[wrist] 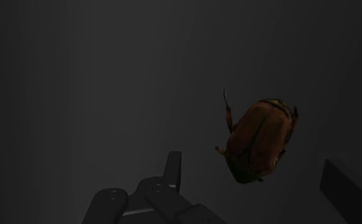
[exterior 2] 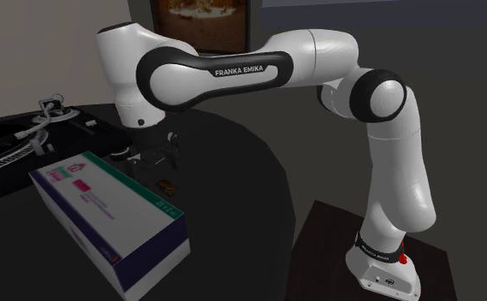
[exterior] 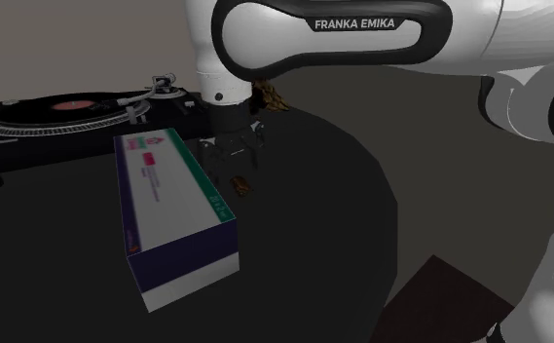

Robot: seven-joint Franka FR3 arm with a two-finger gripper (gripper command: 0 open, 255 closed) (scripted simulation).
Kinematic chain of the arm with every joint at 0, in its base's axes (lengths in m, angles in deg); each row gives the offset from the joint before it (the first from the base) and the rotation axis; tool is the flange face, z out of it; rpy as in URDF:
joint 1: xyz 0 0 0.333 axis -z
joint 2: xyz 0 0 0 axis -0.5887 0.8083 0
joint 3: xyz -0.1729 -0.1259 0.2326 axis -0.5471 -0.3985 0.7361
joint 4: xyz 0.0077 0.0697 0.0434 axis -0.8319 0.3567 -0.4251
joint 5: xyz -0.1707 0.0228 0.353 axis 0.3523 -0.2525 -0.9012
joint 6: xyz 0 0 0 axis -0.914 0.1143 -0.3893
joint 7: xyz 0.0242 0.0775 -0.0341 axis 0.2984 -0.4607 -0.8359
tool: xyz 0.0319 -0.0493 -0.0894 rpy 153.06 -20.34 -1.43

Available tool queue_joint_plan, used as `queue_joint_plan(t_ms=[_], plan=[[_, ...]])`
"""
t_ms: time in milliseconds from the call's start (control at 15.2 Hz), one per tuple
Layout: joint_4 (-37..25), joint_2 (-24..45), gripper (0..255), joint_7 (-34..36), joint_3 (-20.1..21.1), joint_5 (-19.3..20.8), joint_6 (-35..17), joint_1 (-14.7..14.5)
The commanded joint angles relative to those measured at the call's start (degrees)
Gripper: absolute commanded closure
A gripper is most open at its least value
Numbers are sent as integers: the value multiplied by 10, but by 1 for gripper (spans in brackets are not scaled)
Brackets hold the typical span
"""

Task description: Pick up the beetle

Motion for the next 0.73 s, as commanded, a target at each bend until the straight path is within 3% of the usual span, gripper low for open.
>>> queue_joint_plan(t_ms=[0,198,264,660], plan=[[20,-2,0,1,0,-1,-18,3],[36,-5,0,2,-1,-2,-32,5],[34,-3,255,2,-1,-1,-31,4],[30,-1,255,2,-1,0,-29,3]])
